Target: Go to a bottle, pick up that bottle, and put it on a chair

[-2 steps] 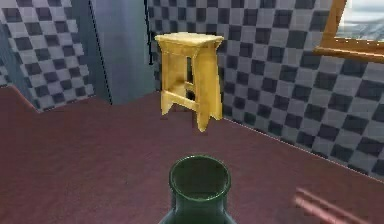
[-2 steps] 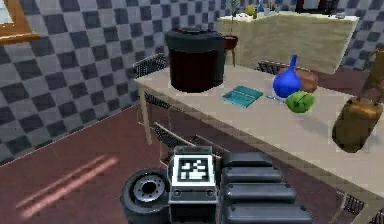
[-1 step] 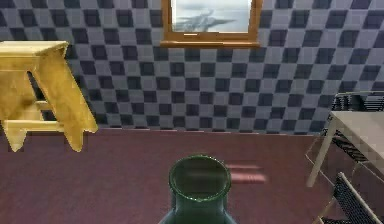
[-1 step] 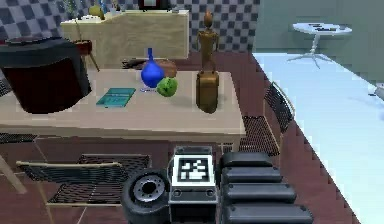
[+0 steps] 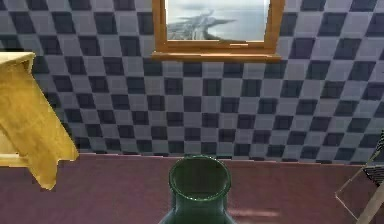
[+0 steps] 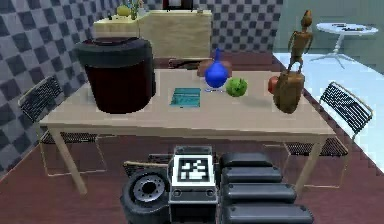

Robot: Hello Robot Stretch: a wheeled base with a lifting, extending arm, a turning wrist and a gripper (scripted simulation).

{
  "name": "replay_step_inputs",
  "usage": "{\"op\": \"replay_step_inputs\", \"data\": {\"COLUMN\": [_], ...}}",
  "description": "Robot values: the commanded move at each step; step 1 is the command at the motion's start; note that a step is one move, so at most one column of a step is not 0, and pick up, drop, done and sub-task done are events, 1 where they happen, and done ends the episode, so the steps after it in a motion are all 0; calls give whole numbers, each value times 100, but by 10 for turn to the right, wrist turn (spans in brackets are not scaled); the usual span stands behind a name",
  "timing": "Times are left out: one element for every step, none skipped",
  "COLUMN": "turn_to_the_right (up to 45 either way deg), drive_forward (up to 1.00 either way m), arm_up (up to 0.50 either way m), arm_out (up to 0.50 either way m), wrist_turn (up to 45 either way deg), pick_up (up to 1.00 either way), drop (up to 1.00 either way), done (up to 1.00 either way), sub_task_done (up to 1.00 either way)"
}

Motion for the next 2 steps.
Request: {"op": "replay_step_inputs", "data": {"turn_to_the_right": [450, 450], "drive_forward": [0, 0], "arm_up": [0, 0], "arm_out": [0, 0], "wrist_turn": [0, 0], "pick_up": [0, 0], "drop": [0, 0], "done": [0, 0], "sub_task_done": [0, 0]}}
